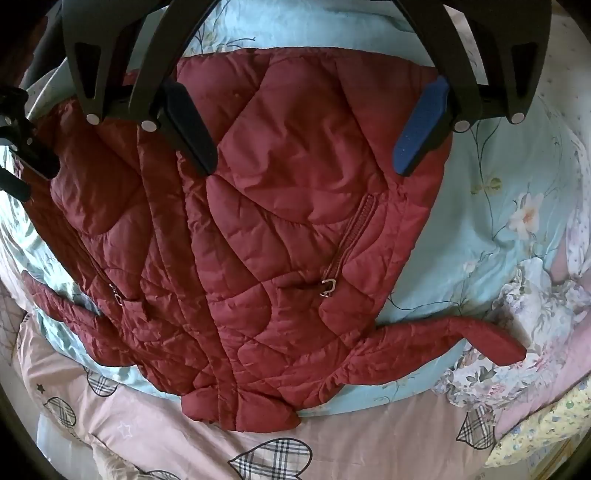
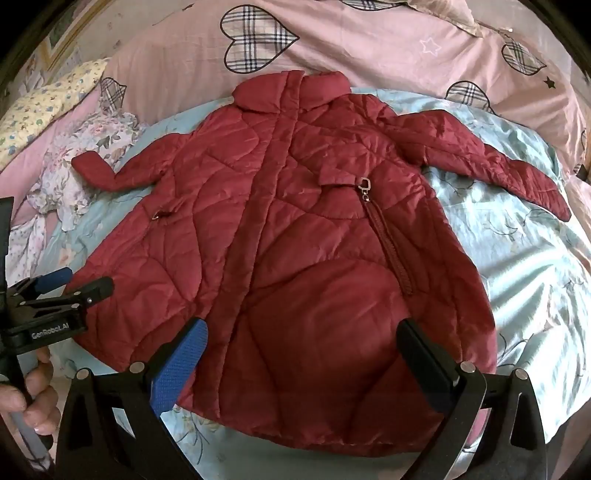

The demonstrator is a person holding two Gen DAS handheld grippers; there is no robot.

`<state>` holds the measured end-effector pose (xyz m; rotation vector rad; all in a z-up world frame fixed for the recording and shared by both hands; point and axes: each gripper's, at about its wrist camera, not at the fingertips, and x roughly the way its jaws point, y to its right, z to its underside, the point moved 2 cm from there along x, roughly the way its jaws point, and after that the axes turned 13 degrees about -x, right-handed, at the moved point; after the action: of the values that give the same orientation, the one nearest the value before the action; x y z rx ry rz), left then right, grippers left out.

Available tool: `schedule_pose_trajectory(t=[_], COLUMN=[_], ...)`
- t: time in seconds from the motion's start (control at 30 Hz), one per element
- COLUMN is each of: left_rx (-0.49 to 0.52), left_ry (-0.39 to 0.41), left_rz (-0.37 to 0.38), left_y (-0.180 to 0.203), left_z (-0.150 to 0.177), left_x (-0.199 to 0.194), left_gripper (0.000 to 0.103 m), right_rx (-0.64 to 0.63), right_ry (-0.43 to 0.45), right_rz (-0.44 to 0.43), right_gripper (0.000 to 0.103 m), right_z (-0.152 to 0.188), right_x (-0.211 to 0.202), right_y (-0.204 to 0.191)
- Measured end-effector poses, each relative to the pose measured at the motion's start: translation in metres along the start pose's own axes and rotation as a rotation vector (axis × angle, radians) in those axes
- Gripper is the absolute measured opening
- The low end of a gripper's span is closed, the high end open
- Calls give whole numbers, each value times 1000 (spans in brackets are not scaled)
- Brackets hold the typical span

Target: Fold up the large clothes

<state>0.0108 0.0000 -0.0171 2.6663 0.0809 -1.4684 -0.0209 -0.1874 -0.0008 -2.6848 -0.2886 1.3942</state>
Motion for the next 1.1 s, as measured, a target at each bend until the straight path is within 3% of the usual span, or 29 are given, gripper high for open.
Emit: schedule_pose_trajectory(t=[1.1], left_rx=[-21], left_ry=[-16], left_rz=[38], left_y=[-2], left_z=[-1], left_x=[7], left_gripper=[97], right_rx=[6], right_ry=[-3], right_rz=[-5], right_gripper=[103], right_z=[-4], right_x=[2], right_y=[-1])
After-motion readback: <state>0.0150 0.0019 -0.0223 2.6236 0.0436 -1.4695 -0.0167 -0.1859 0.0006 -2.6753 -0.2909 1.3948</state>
